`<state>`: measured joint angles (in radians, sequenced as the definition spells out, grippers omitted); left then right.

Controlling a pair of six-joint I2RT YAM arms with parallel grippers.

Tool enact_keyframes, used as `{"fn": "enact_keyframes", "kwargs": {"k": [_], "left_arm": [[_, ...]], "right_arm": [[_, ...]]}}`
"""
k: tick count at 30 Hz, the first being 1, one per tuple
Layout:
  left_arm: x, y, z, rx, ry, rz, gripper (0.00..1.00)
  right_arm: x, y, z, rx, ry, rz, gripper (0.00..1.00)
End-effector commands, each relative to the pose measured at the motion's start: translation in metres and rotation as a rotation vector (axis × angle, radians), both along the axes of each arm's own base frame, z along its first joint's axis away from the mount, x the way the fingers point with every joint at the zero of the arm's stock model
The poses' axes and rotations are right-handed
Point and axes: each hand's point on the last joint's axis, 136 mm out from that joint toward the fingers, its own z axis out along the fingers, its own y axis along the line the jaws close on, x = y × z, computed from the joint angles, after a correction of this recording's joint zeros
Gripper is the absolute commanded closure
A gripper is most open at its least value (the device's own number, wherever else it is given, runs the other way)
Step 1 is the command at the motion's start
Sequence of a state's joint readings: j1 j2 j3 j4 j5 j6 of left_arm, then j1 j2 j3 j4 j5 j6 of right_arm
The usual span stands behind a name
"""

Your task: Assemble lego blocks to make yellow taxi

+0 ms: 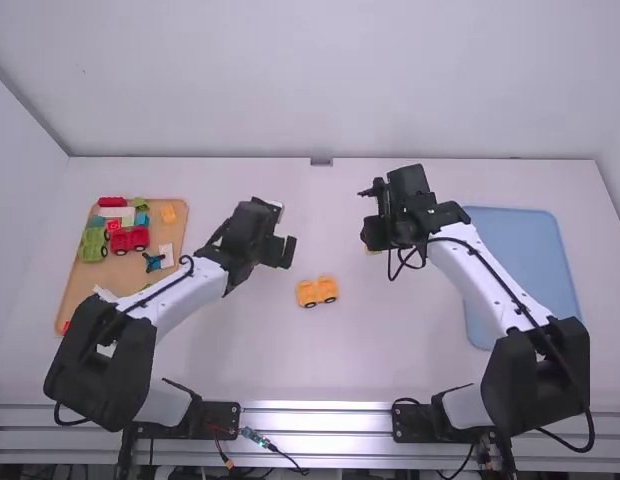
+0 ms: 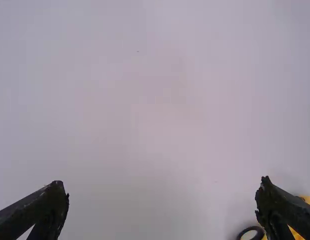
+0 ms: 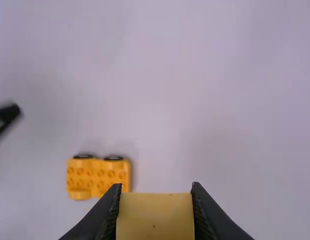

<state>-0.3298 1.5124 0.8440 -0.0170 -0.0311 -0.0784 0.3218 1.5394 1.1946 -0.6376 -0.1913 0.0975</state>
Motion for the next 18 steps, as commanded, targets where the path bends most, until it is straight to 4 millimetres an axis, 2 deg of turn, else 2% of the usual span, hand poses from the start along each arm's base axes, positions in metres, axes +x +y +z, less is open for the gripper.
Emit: {"fn": "enact_keyframes", "kwargs": {"k": [1, 6, 9, 10, 12, 15, 18], "left_arm": [[0.018, 0.007, 0.031, -0.079, -0.04, -0.016, 0.01], [0.031, 0.036, 0.043, -0.17, -0.037, 0.099, 0.01], [0.033, 0.051, 0.041, -0.206, -0.021, 0.179, 0.01], [0.033, 0.052, 0.041, -0.212, -0.018, 0.188, 0.01], [0.031, 0.05, 0.039, -0.213, -0.009, 0.186, 0.01], [0.03, 0.049, 0.039, -0.212, -0.006, 0.182, 0.01], [0.029, 0.049, 0.037, -0.21, 0.003, 0.183, 0.01]], "right_arm": [[0.001, -0.005, 0.0, -0.064, 0.003, -0.032, 1.0], [-0.01, -0.01, -0.026, -0.126, 0.1, -0.118, 1.0], [-0.017, -0.015, -0.051, -0.164, 0.173, -0.179, 1.0], [-0.018, -0.016, -0.056, -0.168, 0.189, -0.189, 1.0], [-0.019, -0.017, -0.08, -0.165, 0.246, -0.253, 1.0], [-0.019, -0.016, -0.096, -0.145, 0.276, -0.323, 1.0], [-0.026, -0.019, -0.114, -0.095, 0.352, -0.545, 1.0]]}}
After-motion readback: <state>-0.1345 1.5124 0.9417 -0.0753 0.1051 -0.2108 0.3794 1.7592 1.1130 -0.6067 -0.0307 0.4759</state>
